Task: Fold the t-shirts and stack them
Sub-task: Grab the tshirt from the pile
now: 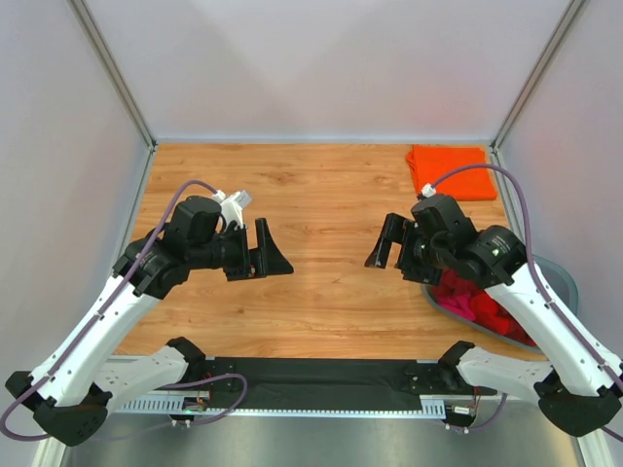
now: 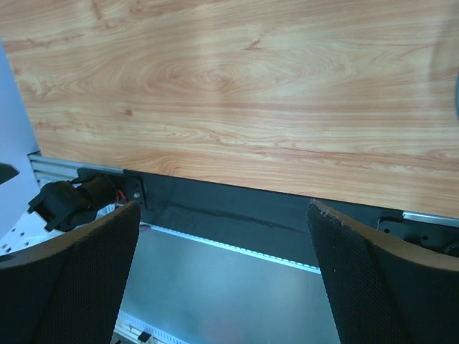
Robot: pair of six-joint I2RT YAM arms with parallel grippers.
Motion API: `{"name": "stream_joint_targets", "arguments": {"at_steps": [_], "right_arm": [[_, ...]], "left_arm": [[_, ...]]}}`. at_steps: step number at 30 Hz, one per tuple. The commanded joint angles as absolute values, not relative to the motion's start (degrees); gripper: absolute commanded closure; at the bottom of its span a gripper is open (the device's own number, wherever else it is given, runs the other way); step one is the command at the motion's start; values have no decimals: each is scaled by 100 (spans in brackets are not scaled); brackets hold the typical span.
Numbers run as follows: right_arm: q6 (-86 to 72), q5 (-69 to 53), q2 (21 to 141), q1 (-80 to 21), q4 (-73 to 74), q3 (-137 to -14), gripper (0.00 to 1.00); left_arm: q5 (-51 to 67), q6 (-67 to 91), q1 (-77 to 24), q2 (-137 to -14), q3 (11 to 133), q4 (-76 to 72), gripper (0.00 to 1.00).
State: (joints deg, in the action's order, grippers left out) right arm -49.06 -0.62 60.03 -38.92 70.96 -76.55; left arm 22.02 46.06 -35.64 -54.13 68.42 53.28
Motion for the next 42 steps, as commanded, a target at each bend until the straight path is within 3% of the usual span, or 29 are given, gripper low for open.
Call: {"name": "stream_joint_targets", "arguments": {"at_steps": [1,8,13,17,24,30,40,42], "right_arm": [[-5045,455,6239,-3893,7424,-7839,0],[-4730,1714,6696,-3429,8007,-8454,1],[-4466,2598,7356,-1918,8946,-9008,5],[-4123,3278,7427,-925,8851,-8939,6],[-4157,2928,7137,1349,8105,-7534,22],[-3990,2576,6908,2397,7137,-6540,23],[-3797,2303,7339,2768,5837,-5950,24],[-3727,2320,7243,2777,5583,-5915,31]], "left_arm": [[2285,4535,-3542,-5423,6961,5168,6],[2214,3973,-3551,-5730,7321,5880,8],[2285,3858,-3551,-5695,7277,5871,8],[2443,3867,-3559,-5678,7094,5862,8],[2742,3806,-3551,-5906,7031,6081,9],[2786,3665,-3551,-6055,7259,6468,9],[2681,4025,-3560,-6056,6997,6337,9],[2689,4148,-3560,-6003,6865,6171,9]]}}
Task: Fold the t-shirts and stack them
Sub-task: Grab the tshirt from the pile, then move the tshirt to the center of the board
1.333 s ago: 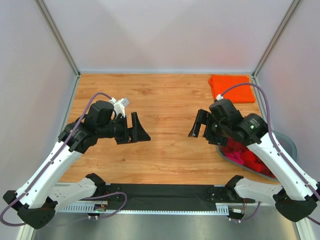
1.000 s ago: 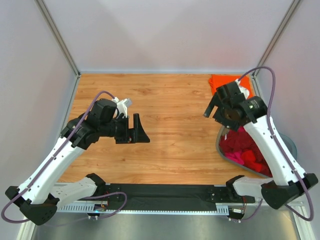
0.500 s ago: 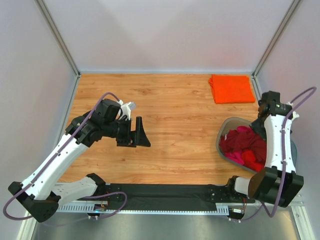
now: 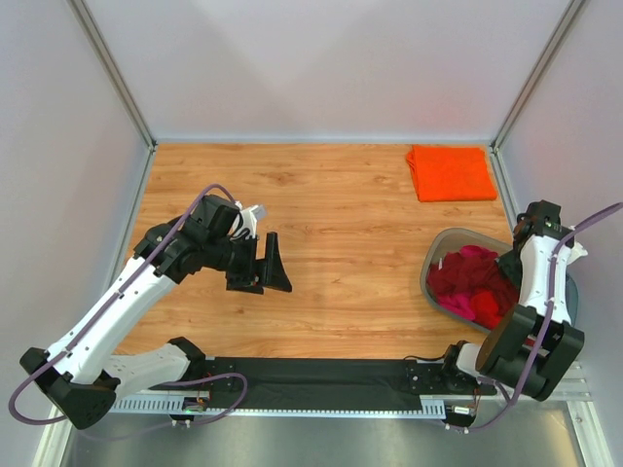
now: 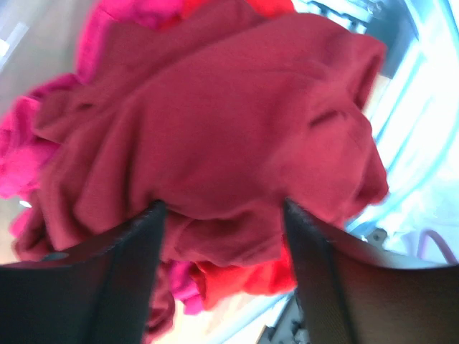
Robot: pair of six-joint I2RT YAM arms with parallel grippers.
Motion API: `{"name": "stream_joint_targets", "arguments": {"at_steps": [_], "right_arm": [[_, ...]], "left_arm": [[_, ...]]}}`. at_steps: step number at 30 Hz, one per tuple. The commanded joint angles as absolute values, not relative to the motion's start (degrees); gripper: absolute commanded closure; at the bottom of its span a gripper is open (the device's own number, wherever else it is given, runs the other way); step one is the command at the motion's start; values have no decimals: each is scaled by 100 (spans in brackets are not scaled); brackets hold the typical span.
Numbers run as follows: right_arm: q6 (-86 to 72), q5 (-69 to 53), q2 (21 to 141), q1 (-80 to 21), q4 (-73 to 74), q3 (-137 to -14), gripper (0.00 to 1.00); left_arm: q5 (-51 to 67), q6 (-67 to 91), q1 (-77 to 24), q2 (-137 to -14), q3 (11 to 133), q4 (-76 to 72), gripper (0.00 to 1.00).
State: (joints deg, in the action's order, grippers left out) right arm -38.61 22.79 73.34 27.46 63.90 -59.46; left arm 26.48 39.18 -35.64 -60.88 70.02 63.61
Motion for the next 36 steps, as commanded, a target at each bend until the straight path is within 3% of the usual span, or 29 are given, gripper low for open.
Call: {"name": "stream_joint_targets", "arguments": {"at_steps": [1,2,3,7,8,9,13,16,21,25,29,33,36], "right_arm": [[-3700,2312,7199,2769,5503,-5880,36],[-3691,2338,7146,2777,5450,-5862,43],[-3622,2486,7111,2769,5406,-5862,56],[-3516,2918,6944,2769,5335,-5810,83],[-3463,2927,6856,2769,5274,-5792,96],[-3419,2909,6768,2769,5247,-5792,100],[-3261,2638,6268,2769,5641,-6405,100],[-3173,1971,6188,2769,6134,-7617,100],[-3418,-546,6433,2751,6854,-10345,100],[-4454,-2334,6504,2751,6497,-11415,100],[-5641,-3278,6372,2111,5181,-11434,100],[-5924,-3480,6539,1276,4818,-11620,100],[-5889,-3061,6574,223,4554,-10874,100]], "left_arm": [[2689,4175,-3560,-5994,6812,6144,10],[2698,4184,-3560,-6020,6820,6126,10],[2698,4175,-3551,-6038,6820,6126,10],[2707,4140,-3560,-6065,6891,6153,10],[2707,4131,-3560,-6038,6891,6135,11],[2707,4122,-3551,-6029,6882,6126,11],[2611,4096,-3560,-6056,6943,6091,13],[2321,4376,-3551,-5977,7031,6004,14],[2040,4728,-3551,-5652,7075,5581,14],[1986,4948,-3560,-5572,7128,5423,14],[1671,4913,-3559,-5327,7128,5712,14],[968,5123,-3551,-5063,7067,6108,12],[661,5352,-3551,-4835,6795,6082,12]]}}
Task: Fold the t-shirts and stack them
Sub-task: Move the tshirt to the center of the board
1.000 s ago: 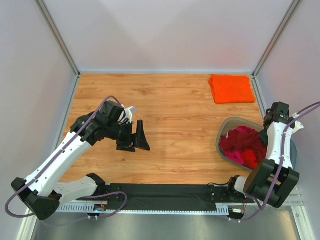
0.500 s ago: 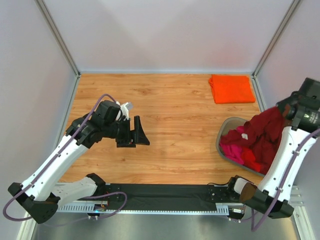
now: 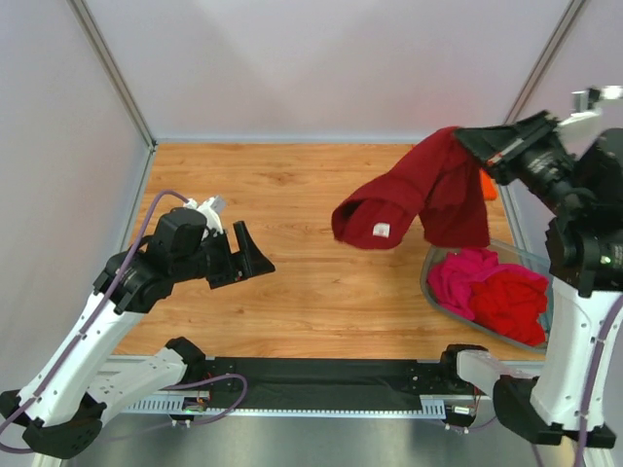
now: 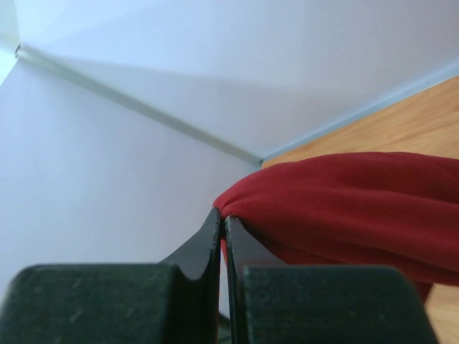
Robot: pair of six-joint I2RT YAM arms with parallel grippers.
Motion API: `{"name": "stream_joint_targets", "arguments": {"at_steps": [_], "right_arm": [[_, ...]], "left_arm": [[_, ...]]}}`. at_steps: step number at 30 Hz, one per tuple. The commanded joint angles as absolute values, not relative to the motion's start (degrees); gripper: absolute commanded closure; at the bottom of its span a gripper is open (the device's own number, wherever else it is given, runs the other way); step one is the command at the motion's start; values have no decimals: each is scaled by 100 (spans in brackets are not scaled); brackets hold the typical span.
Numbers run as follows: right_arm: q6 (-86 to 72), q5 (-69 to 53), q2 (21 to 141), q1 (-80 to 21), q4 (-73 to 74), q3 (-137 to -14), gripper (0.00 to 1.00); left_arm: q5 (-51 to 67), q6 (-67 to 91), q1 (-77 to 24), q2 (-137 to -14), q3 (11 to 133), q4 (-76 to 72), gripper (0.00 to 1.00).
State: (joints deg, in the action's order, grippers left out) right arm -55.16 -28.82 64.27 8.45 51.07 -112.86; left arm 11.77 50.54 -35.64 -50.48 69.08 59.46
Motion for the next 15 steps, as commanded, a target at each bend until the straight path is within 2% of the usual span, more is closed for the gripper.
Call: {"name": "stream_joint_targets", "arguments": {"at_steps": [1,4,7,12,15], "right_arm": [[-5880,-2693,6609,-546,4257,-10411,100],[-5714,-2278,7221,-1822,3920,-10195,100],[-5721,-1768,8151,-2563,4139,-10581,100],[-5590,-1872,9472,-3137,3955,-10450,98],[-5081,-1942,10579,-3418,4314,-10912,94]], "left_arm": [[598,5370,-3533,-4799,6759,6126,12],[247,5274,-3472,-4843,6820,6414,11],[9,4976,-3454,-4843,6908,6626,11],[-1009,5062,-3454,-4711,6891,7320,11],[-1055,5369,-3463,-4562,6532,7462,11]]}}
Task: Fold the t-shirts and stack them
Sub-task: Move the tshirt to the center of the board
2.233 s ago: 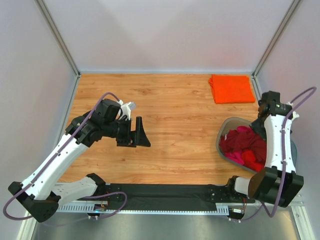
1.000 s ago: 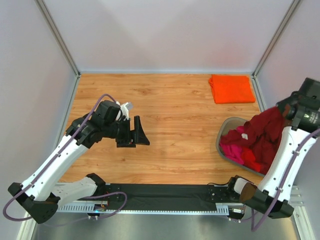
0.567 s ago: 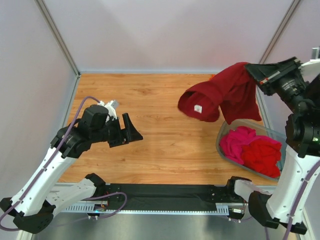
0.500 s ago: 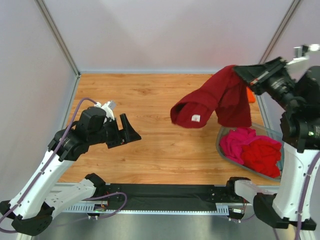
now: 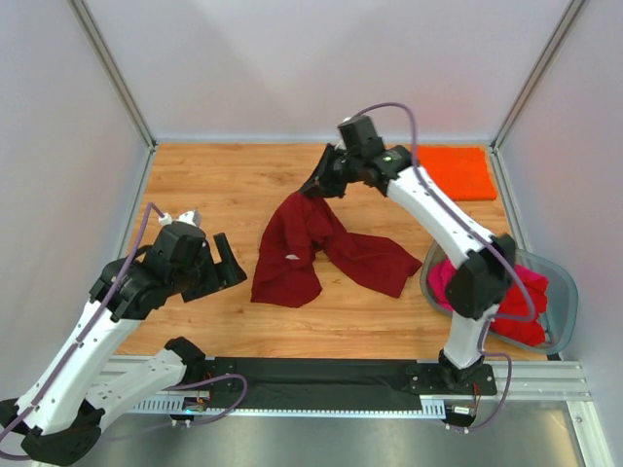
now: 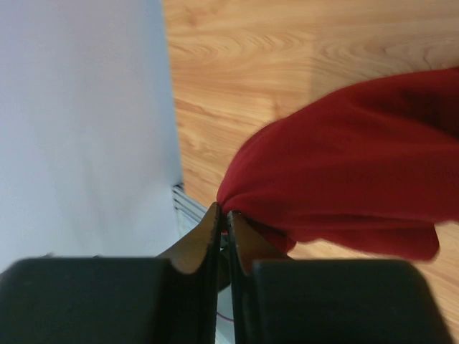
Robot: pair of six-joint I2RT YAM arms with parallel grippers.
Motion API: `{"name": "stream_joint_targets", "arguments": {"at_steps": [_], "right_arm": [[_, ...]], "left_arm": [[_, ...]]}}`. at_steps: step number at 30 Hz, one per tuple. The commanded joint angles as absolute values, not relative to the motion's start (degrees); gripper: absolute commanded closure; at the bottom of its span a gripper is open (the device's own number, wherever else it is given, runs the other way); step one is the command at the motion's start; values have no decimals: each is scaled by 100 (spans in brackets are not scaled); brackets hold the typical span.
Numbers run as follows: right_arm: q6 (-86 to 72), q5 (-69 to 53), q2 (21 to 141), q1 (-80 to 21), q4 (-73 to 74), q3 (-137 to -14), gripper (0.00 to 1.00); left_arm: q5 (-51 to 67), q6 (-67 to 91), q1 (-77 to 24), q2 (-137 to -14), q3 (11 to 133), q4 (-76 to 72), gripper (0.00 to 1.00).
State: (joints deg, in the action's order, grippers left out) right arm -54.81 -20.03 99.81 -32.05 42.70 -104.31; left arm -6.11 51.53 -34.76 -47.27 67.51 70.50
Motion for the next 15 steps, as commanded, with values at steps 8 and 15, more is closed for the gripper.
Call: {"name": "stream_joint_targets", "arguments": {"at_steps": [8,15], "right_arm": [[-3982,-1936,11752,-3437,6723,-12491,47],[-4026,-1214,10329,-2594,6530,-9731,44]], "left_arm": [[-44,5064,-3463,-5026,5626,6137,12],[-139,4404,-3454,-7219,6309,5160,12]]}}
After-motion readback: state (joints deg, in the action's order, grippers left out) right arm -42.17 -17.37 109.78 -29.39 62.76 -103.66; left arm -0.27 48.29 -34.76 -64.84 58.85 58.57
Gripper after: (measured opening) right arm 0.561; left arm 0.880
